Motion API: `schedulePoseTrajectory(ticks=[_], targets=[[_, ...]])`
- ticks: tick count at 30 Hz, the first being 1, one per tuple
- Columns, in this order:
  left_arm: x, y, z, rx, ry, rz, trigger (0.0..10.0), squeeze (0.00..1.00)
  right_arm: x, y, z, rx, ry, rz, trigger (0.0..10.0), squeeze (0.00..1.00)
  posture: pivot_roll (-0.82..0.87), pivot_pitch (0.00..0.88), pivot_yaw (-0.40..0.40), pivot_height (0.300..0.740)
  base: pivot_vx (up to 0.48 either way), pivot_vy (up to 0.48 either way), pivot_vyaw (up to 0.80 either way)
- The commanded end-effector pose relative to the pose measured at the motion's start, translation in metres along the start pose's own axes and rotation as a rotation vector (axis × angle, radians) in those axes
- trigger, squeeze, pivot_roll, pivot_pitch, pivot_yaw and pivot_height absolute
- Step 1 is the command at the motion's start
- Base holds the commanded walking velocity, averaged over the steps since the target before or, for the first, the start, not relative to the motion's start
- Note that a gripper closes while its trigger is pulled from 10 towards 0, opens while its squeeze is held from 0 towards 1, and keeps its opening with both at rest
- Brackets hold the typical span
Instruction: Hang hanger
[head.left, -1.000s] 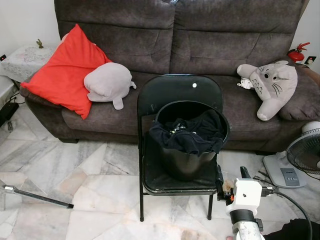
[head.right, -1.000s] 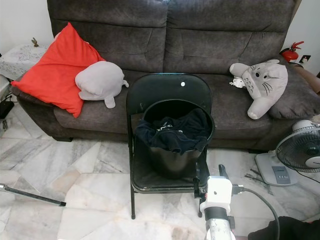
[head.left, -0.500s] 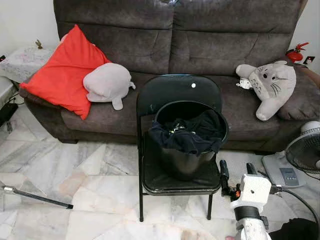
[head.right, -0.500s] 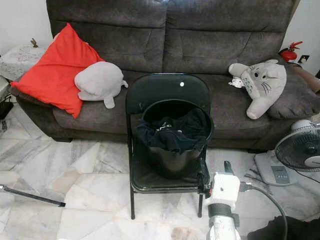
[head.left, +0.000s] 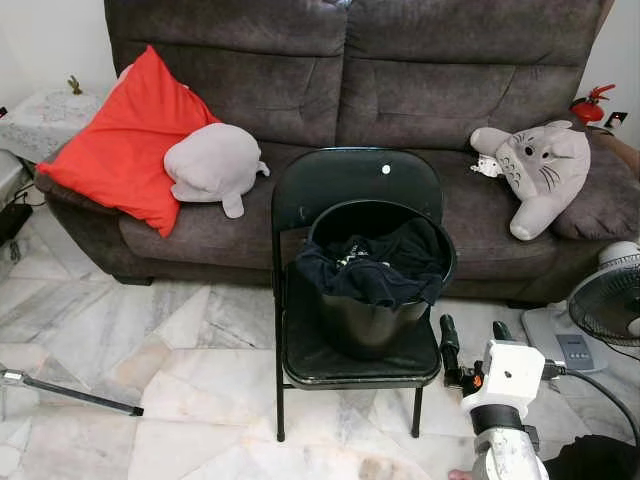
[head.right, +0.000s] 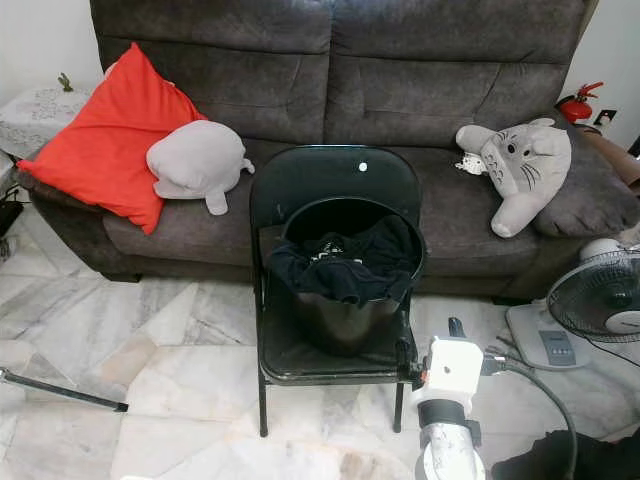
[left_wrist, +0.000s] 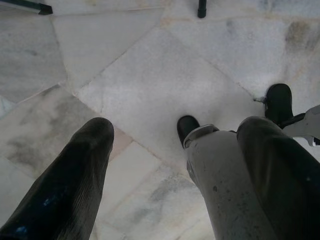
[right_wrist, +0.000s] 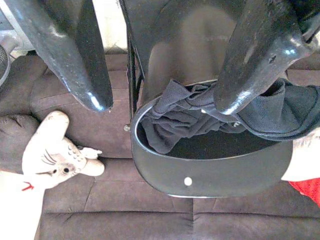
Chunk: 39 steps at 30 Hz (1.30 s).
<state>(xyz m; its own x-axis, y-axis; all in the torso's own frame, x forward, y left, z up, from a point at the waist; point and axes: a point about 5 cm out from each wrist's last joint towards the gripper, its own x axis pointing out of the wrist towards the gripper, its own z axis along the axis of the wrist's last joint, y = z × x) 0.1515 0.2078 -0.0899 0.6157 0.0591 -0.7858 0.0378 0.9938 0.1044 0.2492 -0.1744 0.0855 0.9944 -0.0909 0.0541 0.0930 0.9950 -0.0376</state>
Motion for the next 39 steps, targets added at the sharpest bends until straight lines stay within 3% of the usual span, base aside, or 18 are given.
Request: schedulePoseTrajectory(ticks=[1,20,39], targets=[[-0.003,-0.001,-0.011,-0.016,0.045,0.003,10.0,0.00,-0.003,-0.001,-0.001,-0.023,0.016,0.013,10.0,0.00,-0.08,0.118,-0.020,0.740,0.000,0.000,0.00],[-0.003,0.002,-0.011,0.025,0.050,-0.019,10.0,0.00,0.000,0.007,0.000,-0.011,0.009,0.042,10.0,0.00,-0.08,0.088,0.007,0.740,0.000,0.000,0.10],[0.000,0.003,-0.002,0.033,0.033,-0.011,10.0,0.00,0.004,0.000,0.001,-0.014,0.000,0.018,10.0,0.00,-0.07,0.105,0.006,0.740,0.269,0.000,0.00]])
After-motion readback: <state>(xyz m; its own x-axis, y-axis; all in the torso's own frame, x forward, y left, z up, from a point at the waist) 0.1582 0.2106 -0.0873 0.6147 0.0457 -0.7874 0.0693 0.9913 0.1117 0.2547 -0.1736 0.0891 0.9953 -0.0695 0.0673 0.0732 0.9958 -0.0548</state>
